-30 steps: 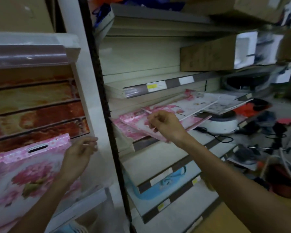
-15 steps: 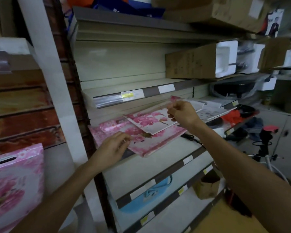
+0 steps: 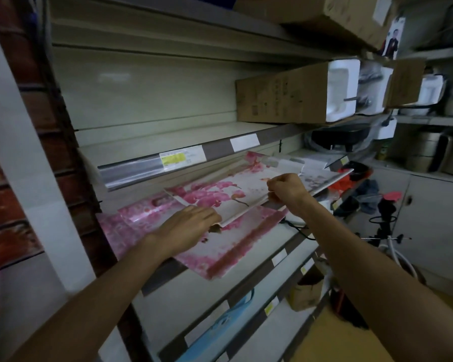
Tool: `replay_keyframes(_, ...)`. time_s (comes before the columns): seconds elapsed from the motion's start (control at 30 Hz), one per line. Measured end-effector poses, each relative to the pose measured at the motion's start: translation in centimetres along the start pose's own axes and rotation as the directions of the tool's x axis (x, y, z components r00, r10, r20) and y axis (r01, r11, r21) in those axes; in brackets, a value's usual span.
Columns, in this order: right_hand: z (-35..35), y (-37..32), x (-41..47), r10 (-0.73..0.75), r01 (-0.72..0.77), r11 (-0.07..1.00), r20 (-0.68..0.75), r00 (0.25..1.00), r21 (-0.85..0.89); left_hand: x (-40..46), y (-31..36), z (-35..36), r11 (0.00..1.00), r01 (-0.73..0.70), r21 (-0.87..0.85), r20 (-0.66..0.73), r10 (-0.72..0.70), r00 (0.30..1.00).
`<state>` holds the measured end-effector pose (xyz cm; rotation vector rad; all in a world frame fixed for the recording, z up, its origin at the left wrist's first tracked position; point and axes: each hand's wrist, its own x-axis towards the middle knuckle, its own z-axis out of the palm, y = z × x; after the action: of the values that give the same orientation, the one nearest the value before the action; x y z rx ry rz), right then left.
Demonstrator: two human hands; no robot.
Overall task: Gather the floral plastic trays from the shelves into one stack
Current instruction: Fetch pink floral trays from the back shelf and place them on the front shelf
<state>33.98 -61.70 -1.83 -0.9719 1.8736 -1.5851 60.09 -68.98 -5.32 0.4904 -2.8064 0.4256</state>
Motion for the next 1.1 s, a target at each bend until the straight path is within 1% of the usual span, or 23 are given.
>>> replay_keyframes(0.1, 0.2, 0.6, 1.5, 0.087, -0.084, 0.994, -0.038, 0.996, 0.069, 0.5, -1.2, 0.9, 1.000, -0.014, 0.007, 0.010, 0.014, 1.000)
replay_keyframes(0.17, 0.4, 0.9, 2.2, 0.172, -0.166, 0.973, -0.020, 0.985, 0.161, 0.8, -2.0, 1.4, 0.998, -0.055, 0.030, -0.013, 0.056, 0.998)
replay_keyframes(0.23, 0.6, 1.2, 2.9, 0.239, -0.231, 0.948, -0.008, 0.971, 0.219, 1.1, -2.4, 1.4, 0.993, -0.097, 0.067, -0.007, 0.098, 0.995)
replay_keyframes(0.37, 1.3, 1.0, 4.0, 0.275, -0.260, 0.947, -0.053, 0.960, 0.189, 1.6, -2.5, 1.3, 0.984, -0.157, 0.082, -0.003, 0.158, 0.987)
replay_keyframes(0.47, 1.8, 0.8, 4.5, 0.265, -0.253, 0.958, -0.077, 0.961, 0.137, 2.1, -2.6, 0.6, 0.984, -0.157, 0.089, -0.058, 0.162, 0.985)
replay_keyframes(0.53, 2.2, 0.8, 4.8, 0.284, -0.270, 0.950, -0.069, 0.956, 0.158, 2.4, -2.9, -0.2, 0.983, -0.156, 0.096, -0.122, 0.167, 0.978)
replay_keyframes(0.6, 2.5, 0.6, 5.3, 0.319, -0.302, 0.933, -0.062, 0.946, 0.194, 2.7, -2.9, -1.1, 0.983, -0.157, 0.091, -0.151, 0.170, 0.974)
replay_keyframes(0.7, 2.9, 0.5, 6.2, 0.369, -0.341, 0.915, -0.103, 0.924, 0.218, 2.9, -2.6, -1.8, 0.985, -0.154, 0.075, -0.204, 0.167, 0.965)
replay_keyframes(0.77, 3.1, 0.6, 6.8, 0.407, -0.364, 0.883, -0.100, 0.908, 0.295, 3.1, -2.6, -2.1, 0.987, -0.145, 0.070, -0.225, 0.157, 0.962)
replay_keyframes(0.87, 3.7, 0.9, 7.4, 0.488, -0.432, 0.758, 0.016, 0.873, 0.489, 3.6, -2.5, -2.3, 0.988, -0.142, 0.060, -0.287, 0.154, 0.945)
replay_keyframes(0.93, 4.2, 0.8, 7.4, 0.522, -0.467, 0.716, 0.045, 0.852, 0.519, 3.8, -2.4, -2.4, 0.989, -0.142, 0.038, -0.311, 0.146, 0.939)
replay_keyframes(1.0, 4.7, 0.8, 7.6, 0.518, -0.443, 0.714, 0.017, 0.855, 0.543, 3.9, -2.4, -2.4, 0.989, -0.151, 0.004, -0.337, 0.143, 0.930)
replay_keyframes(1.1, 5.2, 0.6, 7.8, 0.458, -0.318, 0.758, -0.118, 0.881, 0.570, 3.8, -2.0, -2.1, 0.983, -0.175, -0.062, -0.326, 0.145, 0.934)
